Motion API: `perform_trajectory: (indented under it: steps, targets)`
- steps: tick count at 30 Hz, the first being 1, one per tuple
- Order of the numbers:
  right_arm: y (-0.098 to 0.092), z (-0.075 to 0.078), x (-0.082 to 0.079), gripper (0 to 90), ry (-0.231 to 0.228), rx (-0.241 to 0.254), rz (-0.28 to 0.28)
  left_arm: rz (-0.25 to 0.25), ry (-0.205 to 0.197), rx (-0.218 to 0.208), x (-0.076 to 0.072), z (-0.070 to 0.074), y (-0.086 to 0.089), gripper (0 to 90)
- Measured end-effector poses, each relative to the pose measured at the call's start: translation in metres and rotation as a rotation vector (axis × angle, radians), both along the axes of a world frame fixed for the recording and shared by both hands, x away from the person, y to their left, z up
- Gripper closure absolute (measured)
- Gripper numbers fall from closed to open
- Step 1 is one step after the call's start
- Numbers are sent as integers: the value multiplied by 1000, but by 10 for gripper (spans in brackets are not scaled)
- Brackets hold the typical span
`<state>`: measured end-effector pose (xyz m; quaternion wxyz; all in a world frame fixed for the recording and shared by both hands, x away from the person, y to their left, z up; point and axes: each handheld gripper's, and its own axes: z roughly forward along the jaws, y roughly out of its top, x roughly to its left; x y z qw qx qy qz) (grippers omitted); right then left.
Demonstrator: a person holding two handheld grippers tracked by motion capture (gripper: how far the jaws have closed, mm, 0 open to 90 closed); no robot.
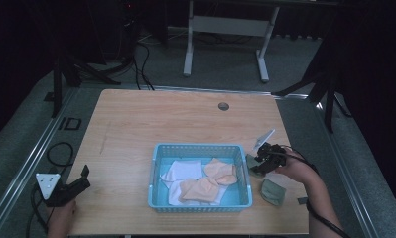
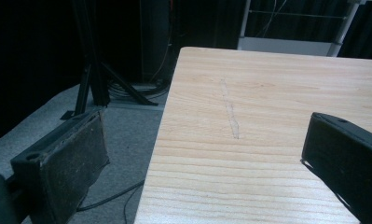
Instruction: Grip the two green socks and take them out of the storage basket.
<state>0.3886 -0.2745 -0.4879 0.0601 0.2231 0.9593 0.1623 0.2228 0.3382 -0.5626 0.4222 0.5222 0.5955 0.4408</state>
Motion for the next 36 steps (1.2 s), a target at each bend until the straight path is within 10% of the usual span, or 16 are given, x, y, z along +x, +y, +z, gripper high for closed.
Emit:
perform_trajectory:
  steps: [7, 21, 27, 36]
  targets:
    - [-34, 9, -1, 392, -116, 73, -199, 1, 1, 2, 0, 0, 0, 5]
    - [-97, -21, -17, 189, -250, 225, -573, 3, 2, 0, 0, 0, 0, 5]
    - [-125, -34, -34, 110, -237, 340, -668, 3, 3, 0, 0, 0, 0, 5]
    - [-143, -52, -69, 111, -379, 459, -833, 4, 0, 1, 0, 0, 0, 5]
